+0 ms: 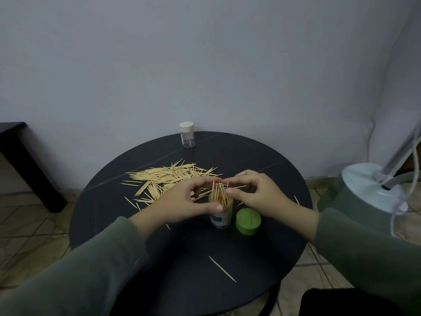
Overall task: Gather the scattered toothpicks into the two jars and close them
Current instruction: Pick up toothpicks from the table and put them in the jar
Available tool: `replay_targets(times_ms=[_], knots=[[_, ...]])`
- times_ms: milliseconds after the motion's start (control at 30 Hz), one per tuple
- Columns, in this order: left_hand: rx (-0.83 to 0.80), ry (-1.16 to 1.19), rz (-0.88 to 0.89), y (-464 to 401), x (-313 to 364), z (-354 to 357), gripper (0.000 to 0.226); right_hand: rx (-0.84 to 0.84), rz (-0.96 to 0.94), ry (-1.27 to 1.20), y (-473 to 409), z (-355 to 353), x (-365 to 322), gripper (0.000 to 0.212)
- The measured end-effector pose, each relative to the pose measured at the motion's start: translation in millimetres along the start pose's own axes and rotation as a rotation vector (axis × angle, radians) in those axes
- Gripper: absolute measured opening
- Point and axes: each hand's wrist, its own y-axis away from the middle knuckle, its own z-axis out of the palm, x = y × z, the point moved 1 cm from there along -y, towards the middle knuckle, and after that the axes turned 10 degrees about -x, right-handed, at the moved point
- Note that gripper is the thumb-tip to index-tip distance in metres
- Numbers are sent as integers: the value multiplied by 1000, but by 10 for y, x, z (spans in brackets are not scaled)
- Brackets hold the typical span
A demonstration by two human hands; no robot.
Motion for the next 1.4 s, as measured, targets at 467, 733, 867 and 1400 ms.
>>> replay_targets(times_ms=[467,733,867,1400], knots=[[-20,0,5,-46,-20,70,44,168,-385,550,192,69,-22,40],[-1,12,7,-29,4,79,43,118,-368,631,225,110,25,43],[-2,-36,-13,-31,2,79,44,70,-332,602,237,111,-13,65],[27,-68,11,-60,-58,88,46,-35,-301,470,202,150,-122,56]])
